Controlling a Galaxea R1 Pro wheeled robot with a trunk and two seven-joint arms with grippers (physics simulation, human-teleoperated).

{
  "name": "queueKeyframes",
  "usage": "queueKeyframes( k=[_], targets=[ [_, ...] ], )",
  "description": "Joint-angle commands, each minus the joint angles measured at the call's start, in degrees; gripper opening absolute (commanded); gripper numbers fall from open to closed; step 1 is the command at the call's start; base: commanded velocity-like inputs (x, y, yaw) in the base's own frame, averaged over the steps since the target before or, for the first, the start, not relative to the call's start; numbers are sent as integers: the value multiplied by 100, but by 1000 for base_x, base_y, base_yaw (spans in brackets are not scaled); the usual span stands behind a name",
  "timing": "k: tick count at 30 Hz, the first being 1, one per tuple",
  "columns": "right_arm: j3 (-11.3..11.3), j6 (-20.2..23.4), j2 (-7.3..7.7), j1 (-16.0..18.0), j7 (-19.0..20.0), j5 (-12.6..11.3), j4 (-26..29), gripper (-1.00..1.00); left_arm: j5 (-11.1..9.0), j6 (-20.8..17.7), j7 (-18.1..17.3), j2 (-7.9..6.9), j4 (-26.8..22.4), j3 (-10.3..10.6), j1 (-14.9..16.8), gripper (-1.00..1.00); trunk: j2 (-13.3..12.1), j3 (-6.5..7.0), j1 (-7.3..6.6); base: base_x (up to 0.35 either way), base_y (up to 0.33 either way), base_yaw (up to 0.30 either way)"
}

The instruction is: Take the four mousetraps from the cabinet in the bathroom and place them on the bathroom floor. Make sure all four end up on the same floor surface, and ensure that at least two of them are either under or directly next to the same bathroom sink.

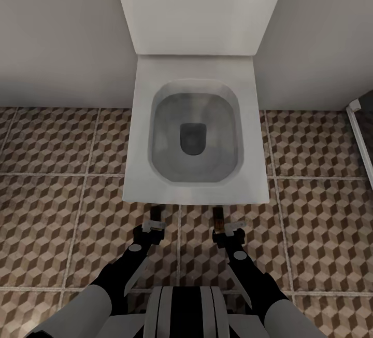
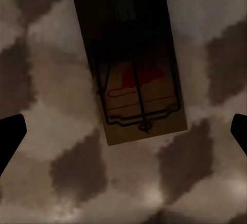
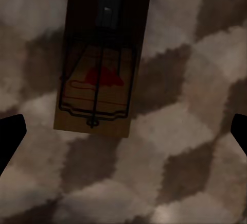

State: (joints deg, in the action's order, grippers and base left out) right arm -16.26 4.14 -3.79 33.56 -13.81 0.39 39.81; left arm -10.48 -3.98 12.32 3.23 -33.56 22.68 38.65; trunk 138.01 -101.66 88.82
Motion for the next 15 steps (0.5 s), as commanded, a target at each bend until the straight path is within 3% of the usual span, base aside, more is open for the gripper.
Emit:
queueKeyframes(
  k=[1, 10, 15],
  targets=[
    [-26, 43, 5, 2, -43, 5, 9, 100, -60, -24, 52, -6, -10, 43, 3, 100, 1, -2, -1, 0, 0, 0],
    [-26, 43, 6, 2, -43, 5, 9, 100, -60, -24, 52, -6, -10, 43, 3, 100, 1, -2, -1, -6, 0, 0],
    [-26, 43, 4, 2, -43, 5, 9, 100, -60, -24, 52, -6, -10, 43, 3, 100, 1, -2, -1, -162, 0, 0]
  ],
)
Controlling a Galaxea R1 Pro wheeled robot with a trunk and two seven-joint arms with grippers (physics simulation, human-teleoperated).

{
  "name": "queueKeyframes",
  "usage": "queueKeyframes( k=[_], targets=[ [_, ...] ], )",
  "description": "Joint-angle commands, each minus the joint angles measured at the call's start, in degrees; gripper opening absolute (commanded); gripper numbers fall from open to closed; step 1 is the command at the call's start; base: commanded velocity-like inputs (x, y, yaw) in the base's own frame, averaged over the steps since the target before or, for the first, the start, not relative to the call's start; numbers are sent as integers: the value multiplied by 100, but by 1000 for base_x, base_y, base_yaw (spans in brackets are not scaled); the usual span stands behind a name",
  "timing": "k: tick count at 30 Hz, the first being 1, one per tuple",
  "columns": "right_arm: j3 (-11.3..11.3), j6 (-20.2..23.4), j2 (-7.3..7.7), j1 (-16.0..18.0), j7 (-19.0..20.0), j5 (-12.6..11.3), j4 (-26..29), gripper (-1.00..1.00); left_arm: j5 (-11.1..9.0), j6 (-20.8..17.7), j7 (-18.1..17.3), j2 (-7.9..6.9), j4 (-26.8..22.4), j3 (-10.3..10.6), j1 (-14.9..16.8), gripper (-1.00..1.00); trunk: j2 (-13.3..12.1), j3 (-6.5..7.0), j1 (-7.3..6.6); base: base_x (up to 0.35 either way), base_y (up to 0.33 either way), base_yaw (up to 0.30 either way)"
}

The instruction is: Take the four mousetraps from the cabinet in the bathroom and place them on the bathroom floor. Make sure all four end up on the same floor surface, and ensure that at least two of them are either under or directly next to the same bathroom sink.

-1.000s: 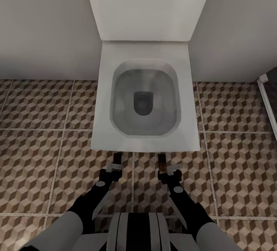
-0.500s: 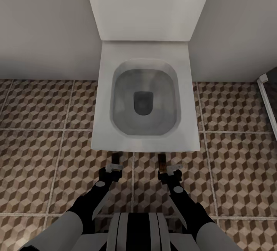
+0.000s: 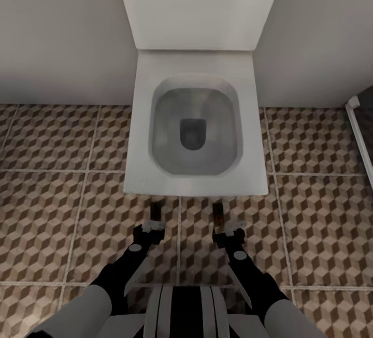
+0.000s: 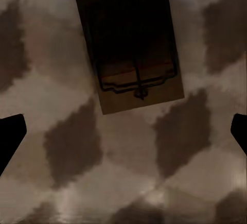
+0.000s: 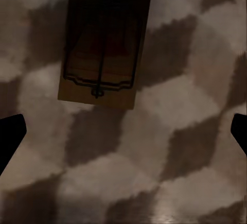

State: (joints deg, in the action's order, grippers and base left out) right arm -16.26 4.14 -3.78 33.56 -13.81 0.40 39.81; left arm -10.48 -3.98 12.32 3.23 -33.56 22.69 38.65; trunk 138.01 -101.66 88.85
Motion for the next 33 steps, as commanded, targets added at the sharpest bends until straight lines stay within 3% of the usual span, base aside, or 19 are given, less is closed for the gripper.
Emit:
queueKeyframes(
  k=[1, 33],
  targets=[
    [-26, 43, 2, 2, -43, 4, 9, 100, -60, -24, 52, -8, -10, 43, 3, 100, 1, -2, -3, -290, 0, 0],
    [-26, 43, 5, 2, -43, 4, 9, 100, -60, -24, 52, -6, -8, 43, 3, 100, 1, -2, -3, -329, 0, 0]
  ],
)
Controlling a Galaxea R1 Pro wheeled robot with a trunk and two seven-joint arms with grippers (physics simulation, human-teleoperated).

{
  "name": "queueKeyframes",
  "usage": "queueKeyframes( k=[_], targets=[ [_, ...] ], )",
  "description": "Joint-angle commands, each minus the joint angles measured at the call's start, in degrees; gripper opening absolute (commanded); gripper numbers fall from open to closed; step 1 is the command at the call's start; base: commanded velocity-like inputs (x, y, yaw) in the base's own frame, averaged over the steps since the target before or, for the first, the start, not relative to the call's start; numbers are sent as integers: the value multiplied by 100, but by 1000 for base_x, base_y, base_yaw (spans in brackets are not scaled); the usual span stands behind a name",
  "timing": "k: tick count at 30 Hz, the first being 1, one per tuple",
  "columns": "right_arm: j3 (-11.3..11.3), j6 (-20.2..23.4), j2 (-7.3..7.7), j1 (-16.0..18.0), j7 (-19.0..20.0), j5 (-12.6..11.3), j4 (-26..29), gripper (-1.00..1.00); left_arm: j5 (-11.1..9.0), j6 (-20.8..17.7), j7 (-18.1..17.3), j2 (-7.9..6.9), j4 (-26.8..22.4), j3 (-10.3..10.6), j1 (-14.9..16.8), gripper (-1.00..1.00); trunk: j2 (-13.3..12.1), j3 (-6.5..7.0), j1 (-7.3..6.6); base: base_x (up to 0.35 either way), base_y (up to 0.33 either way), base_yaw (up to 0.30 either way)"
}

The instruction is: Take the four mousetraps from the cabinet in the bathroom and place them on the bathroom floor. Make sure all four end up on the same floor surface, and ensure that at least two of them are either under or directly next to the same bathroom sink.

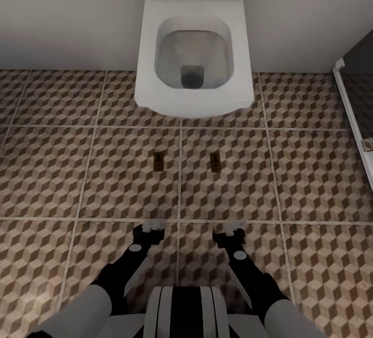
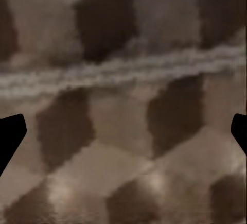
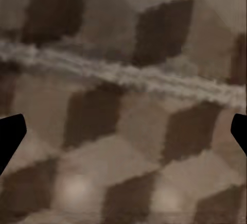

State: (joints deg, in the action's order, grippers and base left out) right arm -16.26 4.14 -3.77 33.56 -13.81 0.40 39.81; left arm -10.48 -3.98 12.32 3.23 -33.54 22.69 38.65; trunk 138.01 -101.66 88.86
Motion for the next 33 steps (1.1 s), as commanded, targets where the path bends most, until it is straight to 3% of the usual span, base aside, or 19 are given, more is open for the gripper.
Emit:
queueKeyframes(
  k=[1, 9, 27, 33],
  targets=[
    [-26, 43, 5, 2, -43, 4, 9, 100, -60, -24, 52, -6, -4, 43, 3, 100, 1, -2, -4, -334, 0, 0],
    [-26, 43, 7, 2, -43, 4, 9, 100, -60, -24, 50, -6, 10, 47, 3, 100, 1, -2, -4, -292, 0, 0],
    [-26, 43, 8, 2, -43, 4, 9, 100, -60, -24, 26, -6, 6, 51, 3, 100, 1, -2, -4, -25, 0, 0],
    [-26, 43, 8, 2, -43, 4, 9, 100, -60, -27, 25, -3, 6, 52, 3, 100, -239, 106, -136, 0, 0, 0]
  ],
)
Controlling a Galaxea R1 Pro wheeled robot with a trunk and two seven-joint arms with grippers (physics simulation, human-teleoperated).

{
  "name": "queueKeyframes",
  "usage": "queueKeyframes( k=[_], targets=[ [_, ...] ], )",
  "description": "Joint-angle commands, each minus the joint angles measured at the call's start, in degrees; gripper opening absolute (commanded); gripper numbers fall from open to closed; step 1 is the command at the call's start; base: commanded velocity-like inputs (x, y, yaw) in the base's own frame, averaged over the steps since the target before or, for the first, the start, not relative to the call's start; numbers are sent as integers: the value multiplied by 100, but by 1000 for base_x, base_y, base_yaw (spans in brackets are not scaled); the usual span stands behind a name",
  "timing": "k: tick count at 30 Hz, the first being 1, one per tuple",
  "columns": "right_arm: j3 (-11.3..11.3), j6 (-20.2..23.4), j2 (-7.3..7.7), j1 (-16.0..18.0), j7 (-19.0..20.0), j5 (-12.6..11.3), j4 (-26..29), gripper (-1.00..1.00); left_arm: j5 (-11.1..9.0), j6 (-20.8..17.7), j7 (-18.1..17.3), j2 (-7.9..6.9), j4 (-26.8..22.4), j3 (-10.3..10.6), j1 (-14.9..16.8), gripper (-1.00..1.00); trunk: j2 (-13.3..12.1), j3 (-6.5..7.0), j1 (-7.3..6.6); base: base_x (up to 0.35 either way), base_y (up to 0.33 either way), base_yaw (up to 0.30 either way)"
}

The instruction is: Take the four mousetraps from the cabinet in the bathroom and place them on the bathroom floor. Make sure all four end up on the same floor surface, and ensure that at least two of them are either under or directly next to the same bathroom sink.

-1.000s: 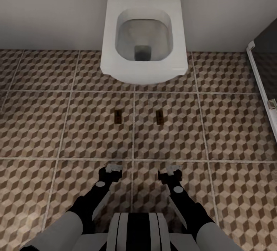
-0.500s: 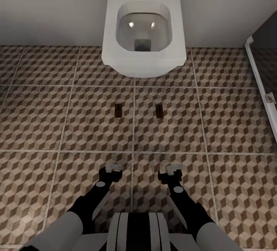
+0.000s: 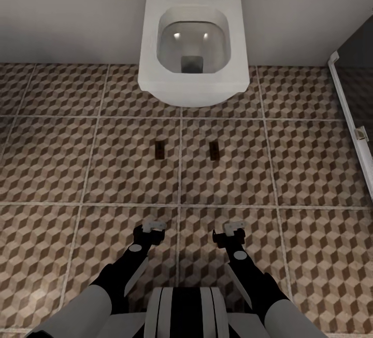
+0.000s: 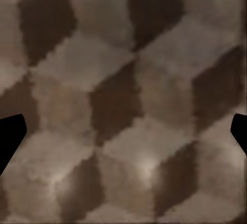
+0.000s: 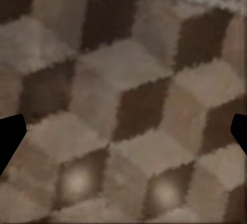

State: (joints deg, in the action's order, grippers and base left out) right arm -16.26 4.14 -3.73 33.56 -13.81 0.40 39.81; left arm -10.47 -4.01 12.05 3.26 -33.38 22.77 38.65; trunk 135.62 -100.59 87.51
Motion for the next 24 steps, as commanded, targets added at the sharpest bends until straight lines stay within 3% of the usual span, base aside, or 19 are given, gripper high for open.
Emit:
queueKeyframes(
  k=[1, 24],
  targets=[
    [-26, 43, 4, 2, -43, 4, 9, 100, -60, -25, 52, -5, -10, 43, 2, 100, -40, 16, -23, 0, 0, 0],
    [-41, 11, 27, 2, -37, 9, 17, 100, -60, -18, 60, -70, 80, 43, -5, 100, -963, 429, -528, 0, 0, 0]
  ],
)
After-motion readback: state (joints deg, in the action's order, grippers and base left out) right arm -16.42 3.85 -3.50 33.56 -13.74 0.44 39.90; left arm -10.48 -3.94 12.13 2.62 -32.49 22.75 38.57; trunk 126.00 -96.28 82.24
